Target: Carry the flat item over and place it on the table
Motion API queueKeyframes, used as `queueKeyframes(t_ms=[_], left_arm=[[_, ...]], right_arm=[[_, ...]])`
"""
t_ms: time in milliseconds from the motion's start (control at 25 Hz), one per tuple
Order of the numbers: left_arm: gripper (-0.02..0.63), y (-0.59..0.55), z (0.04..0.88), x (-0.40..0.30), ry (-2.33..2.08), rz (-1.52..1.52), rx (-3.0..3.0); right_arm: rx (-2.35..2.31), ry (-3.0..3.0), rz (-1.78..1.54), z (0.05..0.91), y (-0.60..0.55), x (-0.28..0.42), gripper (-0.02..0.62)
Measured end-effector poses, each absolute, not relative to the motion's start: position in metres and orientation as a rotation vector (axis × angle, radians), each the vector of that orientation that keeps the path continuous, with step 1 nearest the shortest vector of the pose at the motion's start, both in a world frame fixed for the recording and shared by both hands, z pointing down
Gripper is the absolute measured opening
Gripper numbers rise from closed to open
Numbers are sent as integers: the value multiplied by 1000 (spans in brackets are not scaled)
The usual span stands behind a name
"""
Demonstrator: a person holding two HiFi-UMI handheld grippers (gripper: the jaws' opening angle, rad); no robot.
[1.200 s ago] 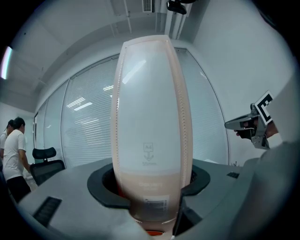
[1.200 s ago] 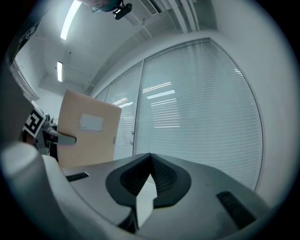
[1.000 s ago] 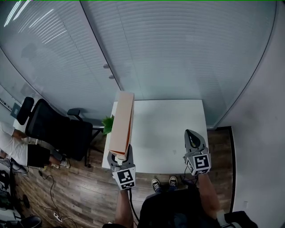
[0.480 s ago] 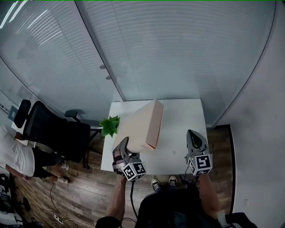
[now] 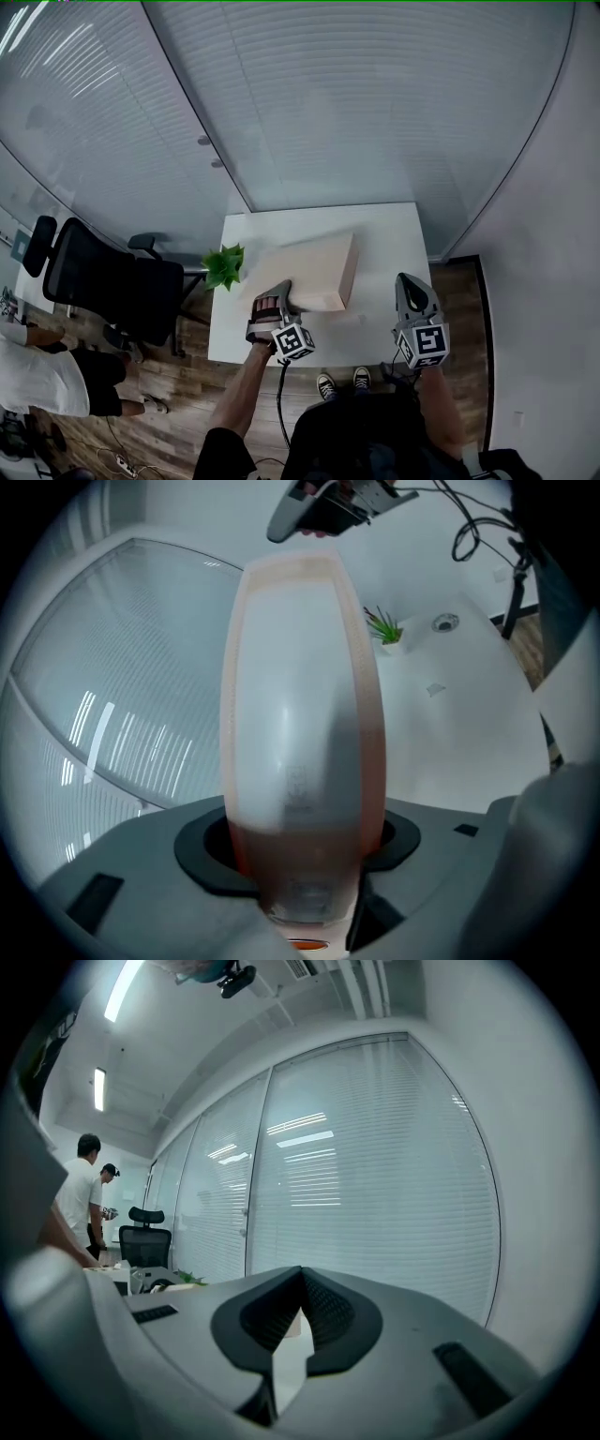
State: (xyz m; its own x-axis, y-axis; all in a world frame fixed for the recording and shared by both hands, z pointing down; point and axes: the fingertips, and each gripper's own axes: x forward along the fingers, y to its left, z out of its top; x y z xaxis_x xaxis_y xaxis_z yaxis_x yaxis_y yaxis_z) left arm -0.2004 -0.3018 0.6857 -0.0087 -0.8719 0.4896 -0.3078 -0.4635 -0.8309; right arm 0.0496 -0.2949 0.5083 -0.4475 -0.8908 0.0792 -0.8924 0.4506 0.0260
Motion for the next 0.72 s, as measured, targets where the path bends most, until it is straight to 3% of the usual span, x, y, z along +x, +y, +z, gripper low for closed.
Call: queueKeyframes(t_ms=[720], left_arm=[[295,-282,770,-158,931,-1665,-1741]], right_arm=[[1647,-2564,67,513,-290,64,5]])
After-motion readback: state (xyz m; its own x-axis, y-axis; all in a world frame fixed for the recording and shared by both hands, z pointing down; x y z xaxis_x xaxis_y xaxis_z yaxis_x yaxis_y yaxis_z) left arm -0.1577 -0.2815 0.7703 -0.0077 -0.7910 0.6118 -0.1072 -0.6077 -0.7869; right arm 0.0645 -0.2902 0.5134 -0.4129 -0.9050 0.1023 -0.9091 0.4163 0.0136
